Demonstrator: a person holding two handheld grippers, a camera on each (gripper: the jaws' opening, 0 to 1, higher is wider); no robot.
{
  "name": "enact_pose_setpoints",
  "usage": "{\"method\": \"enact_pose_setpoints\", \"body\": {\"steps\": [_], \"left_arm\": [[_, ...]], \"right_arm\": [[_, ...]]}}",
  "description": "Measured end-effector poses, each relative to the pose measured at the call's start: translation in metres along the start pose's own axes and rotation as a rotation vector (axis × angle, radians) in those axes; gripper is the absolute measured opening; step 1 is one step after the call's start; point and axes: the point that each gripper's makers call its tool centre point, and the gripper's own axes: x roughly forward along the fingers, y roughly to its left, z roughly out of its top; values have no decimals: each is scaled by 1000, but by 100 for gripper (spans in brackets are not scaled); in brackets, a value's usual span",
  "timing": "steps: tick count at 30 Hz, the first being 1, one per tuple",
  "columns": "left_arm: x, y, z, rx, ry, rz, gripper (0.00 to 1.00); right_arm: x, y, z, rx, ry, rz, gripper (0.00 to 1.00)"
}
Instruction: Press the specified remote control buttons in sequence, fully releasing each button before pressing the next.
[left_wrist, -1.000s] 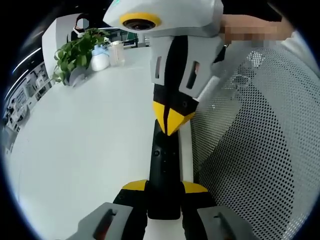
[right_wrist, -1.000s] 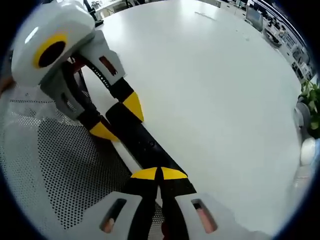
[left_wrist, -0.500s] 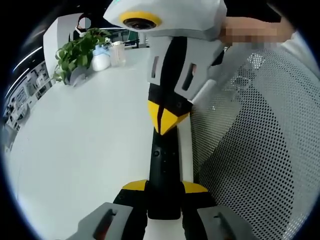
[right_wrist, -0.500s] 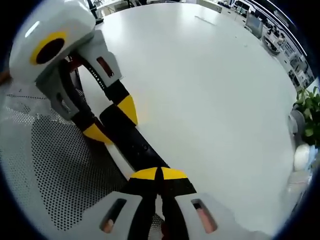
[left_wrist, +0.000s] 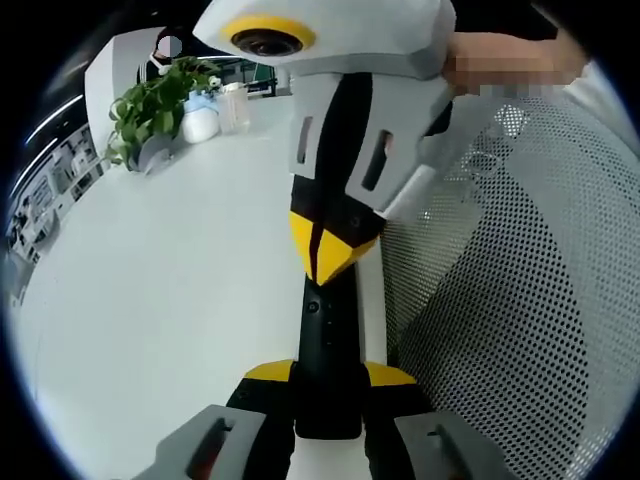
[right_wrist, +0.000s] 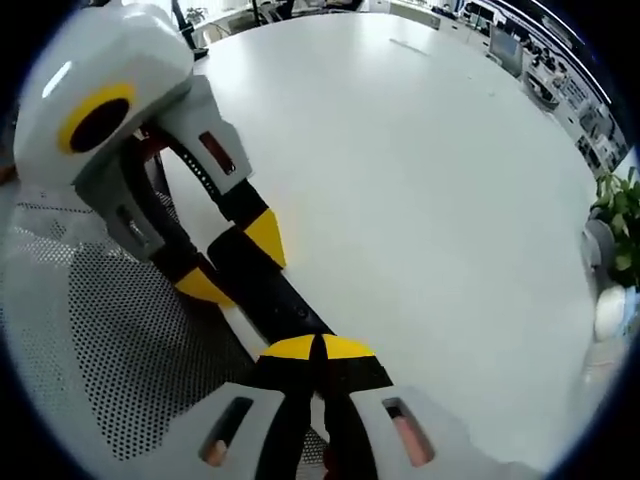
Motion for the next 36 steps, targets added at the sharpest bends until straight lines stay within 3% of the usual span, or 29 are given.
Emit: {"method": "enact_pose_setpoints", "body": {"steps": [6,12,19,30,36], "left_arm": [[0,0,0,2,2,-1,24],[1,1,0,-1,0,0,24],[1,1,0,0,-1,1,24],[1,1,1,-6,-6,2,24],[1,1,1,-8,-8,4,24]], "right_arm": [[1,0,0,13,-2,5,0],[2,-1,0,-39,-18,-10,0],[2,-2,0,17,-41,15,0],[2,-1,0,-25,-47,16,0],[2,-3,0,53,-62,35,0]]}}
